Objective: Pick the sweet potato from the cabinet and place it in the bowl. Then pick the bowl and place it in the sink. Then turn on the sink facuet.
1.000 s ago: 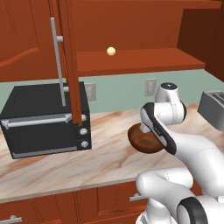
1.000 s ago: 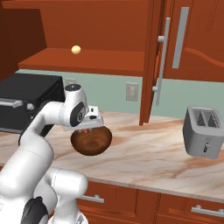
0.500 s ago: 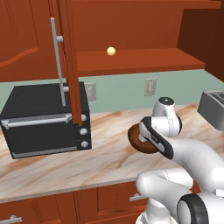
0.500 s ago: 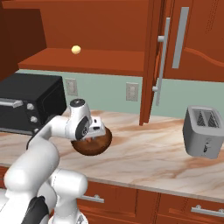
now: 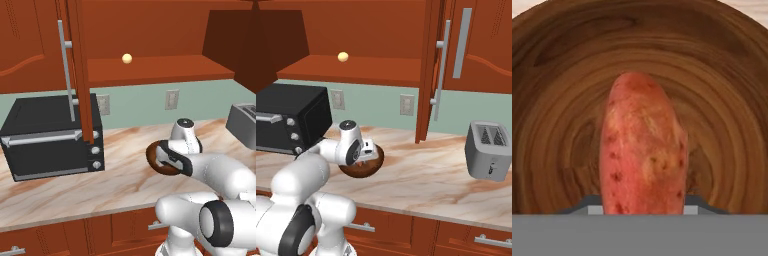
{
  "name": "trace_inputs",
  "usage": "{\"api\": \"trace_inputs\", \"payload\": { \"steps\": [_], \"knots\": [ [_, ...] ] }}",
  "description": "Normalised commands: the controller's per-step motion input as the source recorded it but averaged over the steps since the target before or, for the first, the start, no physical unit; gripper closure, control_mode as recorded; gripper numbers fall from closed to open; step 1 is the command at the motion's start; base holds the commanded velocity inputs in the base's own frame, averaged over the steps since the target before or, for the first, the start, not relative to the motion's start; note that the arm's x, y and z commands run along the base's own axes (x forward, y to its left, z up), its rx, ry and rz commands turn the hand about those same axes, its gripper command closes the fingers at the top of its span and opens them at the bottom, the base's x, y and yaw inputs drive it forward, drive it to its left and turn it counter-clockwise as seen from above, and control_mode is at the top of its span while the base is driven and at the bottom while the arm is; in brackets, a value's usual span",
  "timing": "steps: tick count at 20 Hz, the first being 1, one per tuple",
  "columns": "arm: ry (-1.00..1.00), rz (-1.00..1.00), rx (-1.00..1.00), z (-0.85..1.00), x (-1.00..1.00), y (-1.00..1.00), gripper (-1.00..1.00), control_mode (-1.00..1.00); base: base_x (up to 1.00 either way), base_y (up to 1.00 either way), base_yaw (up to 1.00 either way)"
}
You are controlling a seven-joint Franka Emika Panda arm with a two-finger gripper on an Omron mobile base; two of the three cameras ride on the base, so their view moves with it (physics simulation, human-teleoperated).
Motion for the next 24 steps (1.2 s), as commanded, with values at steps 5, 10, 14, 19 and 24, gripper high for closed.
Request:
{"api": "trace_inputs", "payload": {
  "steps": [5,10,14,19,24],
  "knots": [
    [0.0,0.0,0.0,-0.06,0.15,0.0,-1.0,-1.0,0.0,0.0,0.0],
    [0.0,0.0,0.0,0.27,0.06,0.0,-1.0,-1.0,0.0,0.0,0.0],
    [-0.01,0.01,0.0,0.52,-0.43,0.17,-1.0,-1.0,0.0,0.0,0.0],
    [0.02,0.09,-0.06,0.19,-0.69,0.73,-1.0,-1.0,0.0,0.0,0.0],
    [0.07,0.09,-0.17,-0.55,-0.11,0.32,-1.0,-1.0,0.0,0.0,0.0]
  ]
}}
